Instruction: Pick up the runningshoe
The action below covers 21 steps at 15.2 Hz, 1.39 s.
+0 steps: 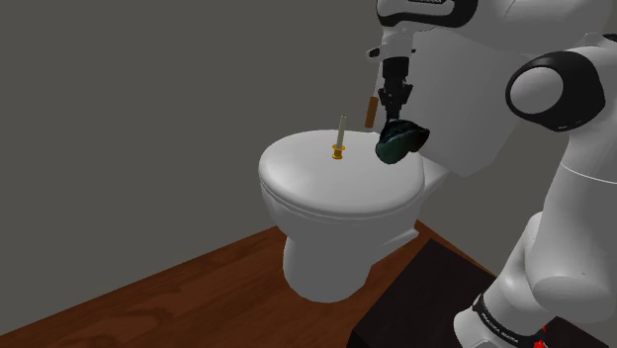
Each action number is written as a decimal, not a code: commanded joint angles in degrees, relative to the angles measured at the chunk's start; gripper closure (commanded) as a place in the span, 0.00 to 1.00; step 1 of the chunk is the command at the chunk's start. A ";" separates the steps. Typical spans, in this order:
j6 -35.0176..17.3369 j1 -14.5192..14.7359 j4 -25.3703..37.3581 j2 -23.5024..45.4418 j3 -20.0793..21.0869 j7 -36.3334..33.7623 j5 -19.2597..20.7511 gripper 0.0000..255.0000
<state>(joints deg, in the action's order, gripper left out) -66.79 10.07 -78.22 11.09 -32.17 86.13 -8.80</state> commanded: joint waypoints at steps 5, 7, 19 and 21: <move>-0.23 0.08 -0.47 -0.23 0.01 -0.03 0.14 1.00; 1.61 -0.29 1.97 0.46 -0.09 0.07 -0.22 1.00; 14.78 -4.77 21.38 7.60 -0.69 1.11 -4.28 1.00; 16.41 -5.62 24.06 8.74 -0.69 1.20 -4.99 1.00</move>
<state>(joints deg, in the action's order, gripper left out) -51.40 4.94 -55.95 19.03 -32.87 87.36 -13.26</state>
